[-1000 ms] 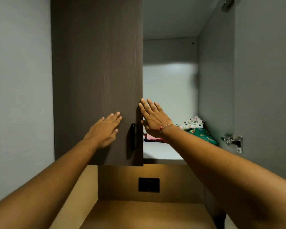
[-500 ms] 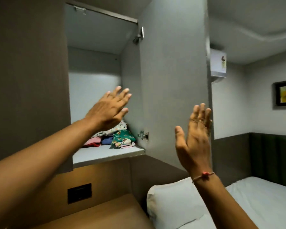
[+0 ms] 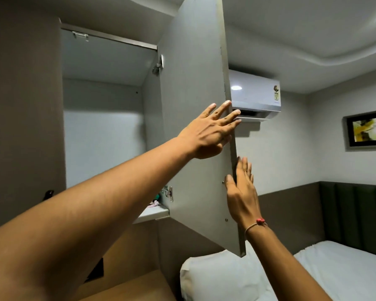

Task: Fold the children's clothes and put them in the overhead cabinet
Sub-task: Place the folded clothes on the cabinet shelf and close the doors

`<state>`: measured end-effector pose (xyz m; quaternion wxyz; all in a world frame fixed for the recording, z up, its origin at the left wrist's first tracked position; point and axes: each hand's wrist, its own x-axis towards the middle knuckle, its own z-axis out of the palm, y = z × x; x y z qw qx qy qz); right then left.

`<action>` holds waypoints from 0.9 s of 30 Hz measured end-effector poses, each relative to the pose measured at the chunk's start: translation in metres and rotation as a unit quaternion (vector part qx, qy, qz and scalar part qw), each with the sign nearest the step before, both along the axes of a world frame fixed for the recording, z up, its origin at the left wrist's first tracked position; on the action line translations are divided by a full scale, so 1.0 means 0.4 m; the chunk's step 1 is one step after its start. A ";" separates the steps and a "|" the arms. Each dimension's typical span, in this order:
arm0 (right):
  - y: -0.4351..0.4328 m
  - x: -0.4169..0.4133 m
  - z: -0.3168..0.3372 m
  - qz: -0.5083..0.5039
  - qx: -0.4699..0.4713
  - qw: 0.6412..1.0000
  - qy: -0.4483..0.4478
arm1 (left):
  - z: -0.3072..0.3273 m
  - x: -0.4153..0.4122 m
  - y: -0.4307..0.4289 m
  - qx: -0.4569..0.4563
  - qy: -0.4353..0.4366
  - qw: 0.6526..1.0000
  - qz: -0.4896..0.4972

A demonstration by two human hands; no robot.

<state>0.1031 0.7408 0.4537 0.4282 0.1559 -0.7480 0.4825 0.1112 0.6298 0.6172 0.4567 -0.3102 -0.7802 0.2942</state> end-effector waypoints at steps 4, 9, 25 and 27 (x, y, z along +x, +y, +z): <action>-0.039 0.025 -0.015 0.040 0.011 0.998 0.037 | -0.002 0.029 -0.064 -0.020 0.034 0.999 0.024; -0.167 0.075 -0.031 0.117 0.058 0.985 0.112 | -0.028 0.136 -0.220 0.020 0.064 0.998 0.009; -0.668 -0.254 -0.009 0.101 0.442 0.888 0.068 | -0.270 0.149 -0.973 0.316 0.001 0.889 0.330; -0.707 -0.289 -0.027 0.079 0.441 0.891 0.072 | -0.321 0.127 -1.062 0.344 -0.021 0.866 0.362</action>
